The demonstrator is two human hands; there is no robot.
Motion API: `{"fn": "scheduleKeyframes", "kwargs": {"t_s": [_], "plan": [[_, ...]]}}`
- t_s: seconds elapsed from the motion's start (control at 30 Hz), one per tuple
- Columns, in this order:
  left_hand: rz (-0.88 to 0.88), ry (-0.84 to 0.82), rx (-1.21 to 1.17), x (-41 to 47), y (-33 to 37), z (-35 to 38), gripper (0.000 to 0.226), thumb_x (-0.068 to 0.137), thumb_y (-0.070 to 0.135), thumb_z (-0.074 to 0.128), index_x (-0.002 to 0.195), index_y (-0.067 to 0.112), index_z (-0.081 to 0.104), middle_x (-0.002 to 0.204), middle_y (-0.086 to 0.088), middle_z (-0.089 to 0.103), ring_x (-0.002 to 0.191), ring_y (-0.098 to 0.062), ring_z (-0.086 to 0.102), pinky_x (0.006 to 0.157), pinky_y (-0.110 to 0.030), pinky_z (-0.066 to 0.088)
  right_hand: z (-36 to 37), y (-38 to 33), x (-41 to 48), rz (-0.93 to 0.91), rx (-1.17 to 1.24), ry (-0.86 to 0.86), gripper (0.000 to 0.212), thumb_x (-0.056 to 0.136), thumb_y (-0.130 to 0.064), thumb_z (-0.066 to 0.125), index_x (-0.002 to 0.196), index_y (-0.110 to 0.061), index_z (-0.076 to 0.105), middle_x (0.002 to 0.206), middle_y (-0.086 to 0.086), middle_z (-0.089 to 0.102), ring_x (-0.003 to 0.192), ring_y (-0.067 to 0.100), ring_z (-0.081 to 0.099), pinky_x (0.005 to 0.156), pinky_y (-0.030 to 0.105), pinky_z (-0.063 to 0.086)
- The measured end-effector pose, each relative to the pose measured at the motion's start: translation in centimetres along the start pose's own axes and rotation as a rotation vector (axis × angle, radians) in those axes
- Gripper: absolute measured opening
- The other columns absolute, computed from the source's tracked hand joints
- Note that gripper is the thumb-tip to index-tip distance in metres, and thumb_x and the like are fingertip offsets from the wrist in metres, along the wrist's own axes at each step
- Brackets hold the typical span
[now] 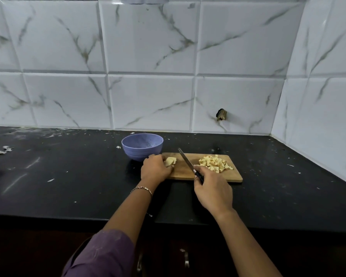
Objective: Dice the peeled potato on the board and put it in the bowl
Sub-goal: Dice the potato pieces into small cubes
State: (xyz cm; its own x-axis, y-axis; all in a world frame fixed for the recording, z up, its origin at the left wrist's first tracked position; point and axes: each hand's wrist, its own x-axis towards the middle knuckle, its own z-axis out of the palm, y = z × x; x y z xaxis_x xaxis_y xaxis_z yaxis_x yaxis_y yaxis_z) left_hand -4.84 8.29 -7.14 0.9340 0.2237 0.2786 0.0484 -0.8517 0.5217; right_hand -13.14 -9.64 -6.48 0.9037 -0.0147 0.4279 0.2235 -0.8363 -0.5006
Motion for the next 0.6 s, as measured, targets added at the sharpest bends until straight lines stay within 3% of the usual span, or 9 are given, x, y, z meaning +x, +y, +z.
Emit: {"fn": "scheduleKeyframes", "kwargs": {"t_s": [0.1, 0.23, 0.33, 0.4, 0.47, 0.6], "plan": [[0.068, 0.041, 0.086, 0.4, 0.2, 0.0, 0.036, 0.088, 0.046, 0.064, 0.104, 0.014, 0.073, 0.11, -0.008, 0.066, 0.102, -0.027, 0.062, 0.087, -0.041, 0.054, 0.2, 0.3, 0.2, 0.016, 0.02, 0.0, 0.036, 0.098, -0.029, 0.056, 0.134, -0.036, 0.056, 0.109, -0.015, 0.067, 0.1, 0.008, 0.062, 0.078, 0.029, 0.051], [0.131, 0.123, 0.159, 0.2, 0.7, -0.7, 0.024, 0.094, 0.03, 0.059, 0.1, 0.013, 0.074, 0.1, -0.009, 0.07, 0.095, -0.026, 0.064, 0.076, -0.035, 0.05, 0.1, 0.8, 0.5, 0.066, 0.091, 0.027, 0.034, 0.098, -0.03, 0.055, 0.131, -0.037, 0.057, 0.091, -0.017, 0.062, 0.091, 0.011, 0.063, 0.068, 0.029, 0.047], [0.122, 0.228, -0.021, -0.8, 1.2, -1.1, 0.027, 0.094, 0.021, 0.057, 0.119, 0.018, 0.07, 0.106, -0.006, 0.072, 0.103, -0.025, 0.065, 0.083, -0.036, 0.052, 0.3, 1.0, 0.6, 0.109, 0.147, 0.05, 0.034, 0.098, -0.031, 0.055, 0.132, -0.039, 0.055, 0.087, -0.016, 0.061, 0.084, 0.012, 0.063, 0.061, 0.027, 0.042], [0.062, 0.208, -0.183, -1.5, 2.0, -1.3, 0.033, 0.093, 0.023, 0.059, 0.125, 0.029, 0.066, 0.106, 0.0, 0.073, 0.104, -0.02, 0.066, 0.087, -0.037, 0.054, 0.4, 1.0, 0.7, 0.117, 0.164, 0.052, 0.034, 0.099, -0.032, 0.054, 0.132, -0.04, 0.054, 0.088, -0.013, 0.064, 0.079, 0.011, 0.063, 0.057, 0.027, 0.041], [-0.021, 0.121, -0.265, -1.9, 3.0, -1.0, 0.029, 0.091, 0.028, 0.061, 0.118, 0.035, 0.069, 0.106, 0.005, 0.072, 0.103, -0.017, 0.065, 0.085, -0.034, 0.054, 0.3, 1.0, 0.4, 0.112, 0.179, 0.049, 0.034, 0.1, -0.031, 0.053, 0.132, -0.039, 0.054, 0.091, -0.011, 0.065, 0.078, 0.011, 0.062, 0.056, 0.027, 0.042], [-0.117, 0.073, -0.2, -2.9, 4.4, 0.4, 0.019, 0.09, 0.038, 0.062, 0.105, 0.033, 0.072, 0.104, 0.005, 0.072, 0.103, -0.018, 0.065, 0.088, -0.033, 0.052, -0.1, 1.0, -0.2, 0.116, 0.191, 0.011, 0.036, 0.1, -0.029, 0.051, 0.135, -0.037, 0.054, 0.105, -0.009, 0.068, 0.091, 0.013, 0.063, 0.067, 0.03, 0.048]]}}
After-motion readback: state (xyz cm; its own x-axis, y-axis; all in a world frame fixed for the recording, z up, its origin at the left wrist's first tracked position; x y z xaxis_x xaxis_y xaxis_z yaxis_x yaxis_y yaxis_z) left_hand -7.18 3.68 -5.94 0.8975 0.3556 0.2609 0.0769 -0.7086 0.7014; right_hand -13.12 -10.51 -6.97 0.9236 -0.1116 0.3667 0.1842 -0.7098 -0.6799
